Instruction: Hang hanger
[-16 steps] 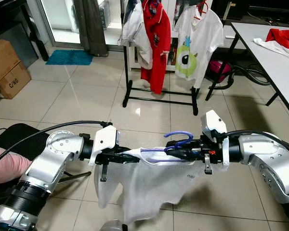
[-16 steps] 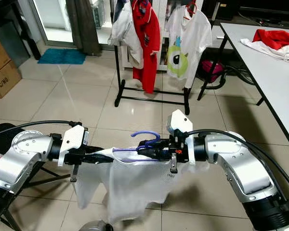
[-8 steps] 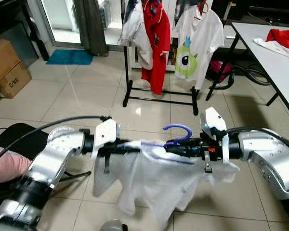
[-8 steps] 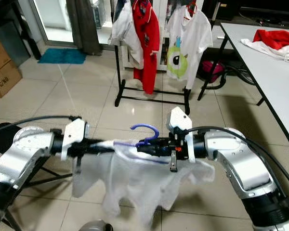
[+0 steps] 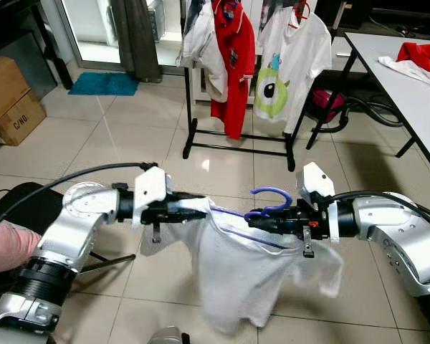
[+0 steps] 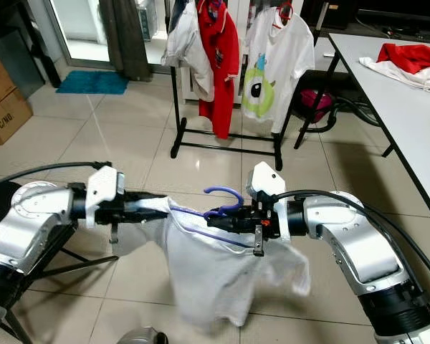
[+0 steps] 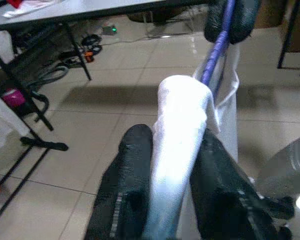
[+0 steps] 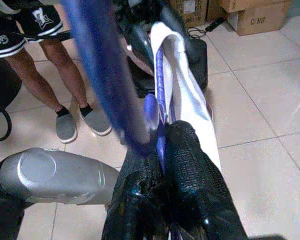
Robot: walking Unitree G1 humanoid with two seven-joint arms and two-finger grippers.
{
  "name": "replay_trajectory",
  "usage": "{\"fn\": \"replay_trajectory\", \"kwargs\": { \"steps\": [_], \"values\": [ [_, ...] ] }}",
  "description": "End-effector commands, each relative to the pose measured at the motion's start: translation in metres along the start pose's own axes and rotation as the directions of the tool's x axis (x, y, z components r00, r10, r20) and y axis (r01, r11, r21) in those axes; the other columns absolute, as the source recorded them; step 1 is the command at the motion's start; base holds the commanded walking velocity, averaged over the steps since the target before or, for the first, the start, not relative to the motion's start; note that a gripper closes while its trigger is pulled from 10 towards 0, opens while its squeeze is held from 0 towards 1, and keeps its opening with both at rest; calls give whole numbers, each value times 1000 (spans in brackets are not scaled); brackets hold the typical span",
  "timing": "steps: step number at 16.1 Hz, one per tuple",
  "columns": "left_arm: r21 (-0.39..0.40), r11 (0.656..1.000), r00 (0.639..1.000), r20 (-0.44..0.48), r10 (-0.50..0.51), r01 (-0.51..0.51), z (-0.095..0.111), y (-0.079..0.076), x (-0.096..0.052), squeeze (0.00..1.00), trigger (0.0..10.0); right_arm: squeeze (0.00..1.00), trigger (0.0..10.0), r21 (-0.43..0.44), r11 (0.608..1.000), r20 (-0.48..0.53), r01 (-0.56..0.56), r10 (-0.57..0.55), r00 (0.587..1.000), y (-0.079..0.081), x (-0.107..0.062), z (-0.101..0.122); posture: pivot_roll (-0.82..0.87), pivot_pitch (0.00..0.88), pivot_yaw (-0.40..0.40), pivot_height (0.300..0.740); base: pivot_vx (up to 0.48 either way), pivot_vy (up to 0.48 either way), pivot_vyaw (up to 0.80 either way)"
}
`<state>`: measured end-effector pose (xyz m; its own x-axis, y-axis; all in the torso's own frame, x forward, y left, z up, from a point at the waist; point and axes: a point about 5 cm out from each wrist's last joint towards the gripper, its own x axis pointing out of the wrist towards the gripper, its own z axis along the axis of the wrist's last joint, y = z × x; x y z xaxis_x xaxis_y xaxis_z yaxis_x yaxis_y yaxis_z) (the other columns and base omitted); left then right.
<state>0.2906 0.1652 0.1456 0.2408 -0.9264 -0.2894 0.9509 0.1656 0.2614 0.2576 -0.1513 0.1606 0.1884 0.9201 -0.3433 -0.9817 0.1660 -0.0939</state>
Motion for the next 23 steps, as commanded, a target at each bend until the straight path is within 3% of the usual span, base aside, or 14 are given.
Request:
{"fn": "replay_trajectory", "kwargs": {
  "steps": [1, 2, 7, 10, 13, 14, 15, 16, 18, 19, 20, 21, 22, 23],
  "values": [
    [29, 999, 999, 7, 41, -42, 7, 10, -10, 843, 10000, 0, 0, 3, 1000, -17, 10, -9, 1000, -4, -4, 0, 25, 0, -4, 740, 0, 0, 0],
    [13, 999, 999, -17, 44, -44, 4, 9, -17, 0, 10000, 0, 0, 4, 1000, -23, 15, -15, 1000, -5, -5, -2, 26, 0, -6, 740, 0, 0, 0],
    [4, 996, 994, -64, 91, -91, -8, 1, -31, 0, 10000, 0, 0, 27, 996, -14, 83, -83, 996, -11, -12, -5, 35, 0, -12, 740, 0, 0, 0],
    [13, 991, 991, 0, 135, -135, 2, 6, -33, 0, 10000, 0, 0, 21, 993, -30, 117, -116, 993, -16, -14, -7, 36, 0, -19, 740, 0, 0, 0],
    [-28, 969, 967, 56, 247, -246, 11, 16, -41, 0, 10000, 0, 0, 39, 969, -60, 245, -243, 968, -25, -15, -14, 32, 0, -16, 740, 0, 0, 0],
    [-61, 917, 919, -4, 395, -395, 2, 21, -47, 0, 10000, 0, 0, 91, 921, -67, 380, -375, 925, -31, -15, -21, 26, 0, -16, 740, 0, 0, 0],
    [-78, 891, 895, -32, 446, -447, -2, 21, -48, 0, 10000, 0, 0, 116, 891, -72, 439, -433, 898, -33, -14, -24, 26, 0, -18, 740, 0, 0, 0],
    [-111, 837, 844, -74, 531, -536, -11, 20, -51, 0, 10000, 0, 0, 177, 836, -89, 519, -512, 854, -36, -11, -31, 26, 0, -21, 740, 0, 0, 0],
    [-223, 743, 775, -126, 619, -630, -26, 9, -45, 0, 10000, 0, 0, 279, 705, -135, 652, -644, 753, -38, -2, -43, 39, 0, -19, 740, 0, 0, 0],
    [-247, 711, 750, -130, 649, -658, -29, 5, -41, 0, 10000, 0, 0, 316, 658, -155, 684, -675, 721, -38, 1, -47, 48, 0, -21, 740, 0, 0, 0],
    [-262, 660, 705, -145, 694, -704, -34, -3, -34, 0, 10000, 0, 0, 369, 570, -201, 734, -722, 662, -37, 6, -57, 62, 0, -27, 740, 0, 0, 0],
    [-245, 636, 677, -159, 718, -732, -37, -9, -29, 0, 10000, 0, 784, 392, 494, -247, 776, -756, 606, -37, 7, -65, 66, 0, -29, 740, 0, 0, 0],
    [-202, 568, 603, -249, 758, -797, -46, -23, -15, 0, 10000, 0, 10000, 437, 346, -373, 830, -770, 517, -30, 13, -84, 53, 1, -13, 740, 0, 0, 0],
    [-202, 546, 582, -266, 769, -813, -48, -25, -13, 0, 10000, 0, 10000, 445, 327, -398, 833, -761, 512, -28, 16, -87, 40, 0, 4, 740, 0, 0, 0]
  ]
}}
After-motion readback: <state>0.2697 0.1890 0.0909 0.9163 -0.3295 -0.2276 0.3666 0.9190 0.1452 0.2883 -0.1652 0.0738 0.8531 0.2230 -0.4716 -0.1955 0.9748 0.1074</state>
